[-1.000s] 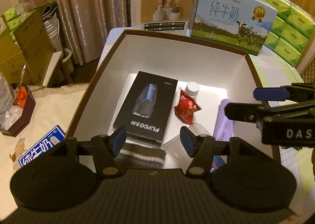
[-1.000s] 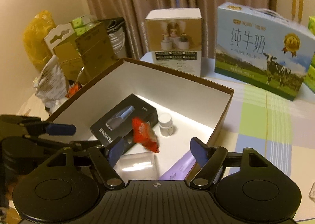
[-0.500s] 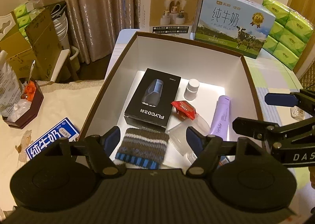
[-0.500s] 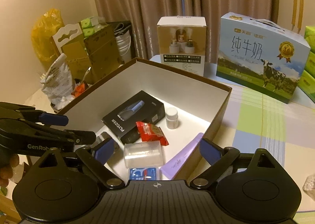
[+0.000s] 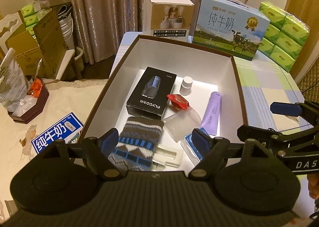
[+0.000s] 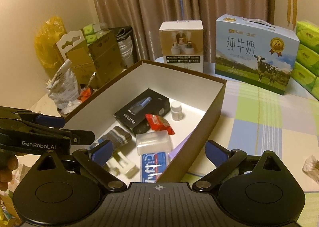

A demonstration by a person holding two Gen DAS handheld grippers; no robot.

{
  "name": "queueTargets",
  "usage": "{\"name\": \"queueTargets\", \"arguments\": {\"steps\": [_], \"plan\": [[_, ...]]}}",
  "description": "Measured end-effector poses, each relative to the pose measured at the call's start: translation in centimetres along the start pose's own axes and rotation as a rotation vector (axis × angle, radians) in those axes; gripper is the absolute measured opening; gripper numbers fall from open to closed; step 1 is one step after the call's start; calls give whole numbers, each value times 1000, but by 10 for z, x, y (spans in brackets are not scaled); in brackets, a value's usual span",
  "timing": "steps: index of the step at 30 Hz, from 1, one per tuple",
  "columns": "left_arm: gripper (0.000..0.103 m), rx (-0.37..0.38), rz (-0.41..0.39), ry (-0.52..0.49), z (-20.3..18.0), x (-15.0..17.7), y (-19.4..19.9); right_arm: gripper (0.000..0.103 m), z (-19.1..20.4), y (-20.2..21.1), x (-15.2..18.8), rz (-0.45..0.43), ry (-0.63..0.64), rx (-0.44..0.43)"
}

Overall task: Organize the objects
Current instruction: 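Withdraw both open grippers from the box toward the cable and cotton swabs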

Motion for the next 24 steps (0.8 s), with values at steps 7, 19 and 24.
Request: {"name": "queueTargets", "arguments": {"steps": [7,19,24], "plan": [[80,3,-10,2,-9,8,26,98,5,26,4,-12,-18,-5],[83,23,-14,2,-29,27,63,100,3,67,19,-14,-63,-6],[83,33,-9,-1,-40,35,73,101,-4,83,25,-14,-76,3]]}}
Point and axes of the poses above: each gripper's, at about its wrist camera, not at the fingertips, and y roughly against the way its jaws point, z to its left, x to its underside, the point moved 3 cm from there along -y, roughly the way its jaws point, and after that the axes turned 15 degrees about -z, right-handed, at the moved point
